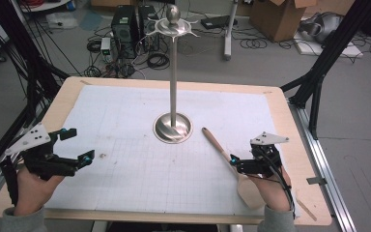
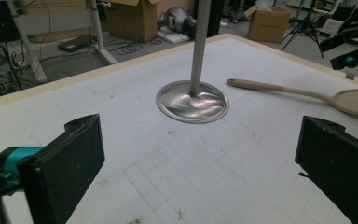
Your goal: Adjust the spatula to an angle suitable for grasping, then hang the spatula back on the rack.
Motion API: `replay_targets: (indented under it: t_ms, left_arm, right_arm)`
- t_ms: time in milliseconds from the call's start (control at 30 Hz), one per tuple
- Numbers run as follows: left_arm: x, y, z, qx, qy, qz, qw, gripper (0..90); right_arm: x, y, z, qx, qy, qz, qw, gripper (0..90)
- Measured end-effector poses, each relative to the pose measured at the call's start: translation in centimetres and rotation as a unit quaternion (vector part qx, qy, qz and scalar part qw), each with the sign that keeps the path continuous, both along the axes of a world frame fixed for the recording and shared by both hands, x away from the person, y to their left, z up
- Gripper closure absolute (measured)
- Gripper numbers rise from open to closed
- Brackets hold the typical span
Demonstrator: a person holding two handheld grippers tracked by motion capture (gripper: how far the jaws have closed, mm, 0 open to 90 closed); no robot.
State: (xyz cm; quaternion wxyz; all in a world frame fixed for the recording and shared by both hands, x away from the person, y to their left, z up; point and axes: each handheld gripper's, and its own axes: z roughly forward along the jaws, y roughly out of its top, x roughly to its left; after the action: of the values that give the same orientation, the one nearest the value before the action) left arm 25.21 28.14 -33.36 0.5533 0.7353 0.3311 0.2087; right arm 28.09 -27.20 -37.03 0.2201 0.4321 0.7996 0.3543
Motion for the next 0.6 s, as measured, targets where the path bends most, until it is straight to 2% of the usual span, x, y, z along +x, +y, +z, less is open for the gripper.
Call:
replay_targets:
  t_ms: [200, 600]
  left_arm:
    - [0.07, -0.35, -0.05, 0.003, 0.001, -0.005, 1.0, 1.7]
    - [-0.23, 0.35, 0.14, -0.001, -0.003, 0.002, 1.0, 1.7]
  right_arm:
    - [0.26, -0.29, -0.46, 0.015, 0.007, 0.004, 0.9999, 14.7]
    - [0.84, 0.56, -0.87, 0.006, 0.011, 0.01, 0.9999, 14.7]
